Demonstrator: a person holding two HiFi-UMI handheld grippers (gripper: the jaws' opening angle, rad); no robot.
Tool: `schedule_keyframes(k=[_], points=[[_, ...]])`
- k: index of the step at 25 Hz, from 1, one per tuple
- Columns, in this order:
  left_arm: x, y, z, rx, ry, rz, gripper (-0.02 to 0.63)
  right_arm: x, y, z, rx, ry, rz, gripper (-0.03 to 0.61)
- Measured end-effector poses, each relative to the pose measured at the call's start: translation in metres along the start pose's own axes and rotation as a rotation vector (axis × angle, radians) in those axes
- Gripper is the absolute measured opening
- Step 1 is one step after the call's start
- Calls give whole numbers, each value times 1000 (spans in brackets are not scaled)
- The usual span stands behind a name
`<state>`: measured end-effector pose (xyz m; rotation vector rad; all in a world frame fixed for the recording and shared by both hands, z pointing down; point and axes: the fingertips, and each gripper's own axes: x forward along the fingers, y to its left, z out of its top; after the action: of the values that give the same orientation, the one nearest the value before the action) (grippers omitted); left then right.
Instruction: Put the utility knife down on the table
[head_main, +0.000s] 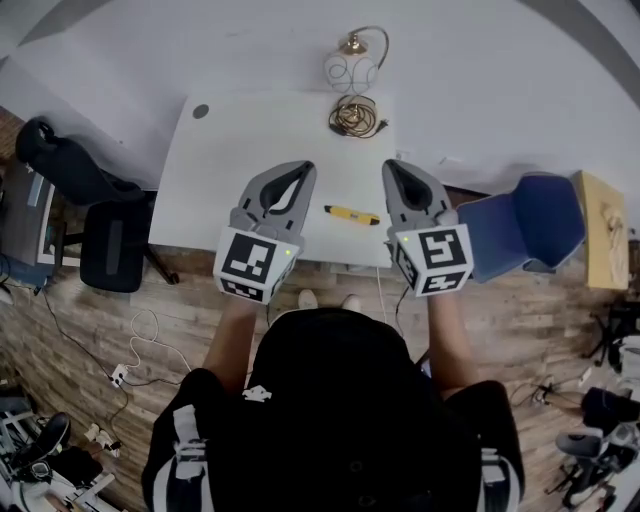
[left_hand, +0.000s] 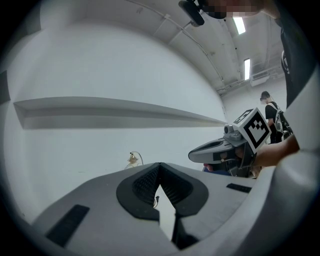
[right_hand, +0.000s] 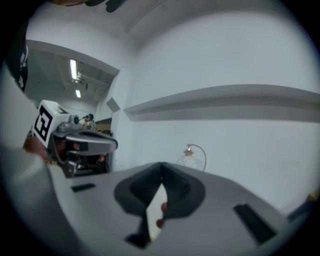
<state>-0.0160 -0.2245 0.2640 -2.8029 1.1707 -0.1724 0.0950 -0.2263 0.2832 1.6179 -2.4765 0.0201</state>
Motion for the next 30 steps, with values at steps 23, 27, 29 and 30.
schedule_keyframes(k=[23, 27, 29, 30], points=[[5, -2, 8, 12, -16, -1, 17, 1, 7, 9, -28, -11, 1, 34], [6, -2, 8, 9, -17, -1, 17, 1, 6, 9, -26, -9, 0, 34], [8, -1, 7, 8, -17, 0, 15, 2, 6, 9, -30, -12, 3, 34], [8, -1, 7, 7, -17, 0, 17, 2, 6, 9, -33, -13, 4, 34]])
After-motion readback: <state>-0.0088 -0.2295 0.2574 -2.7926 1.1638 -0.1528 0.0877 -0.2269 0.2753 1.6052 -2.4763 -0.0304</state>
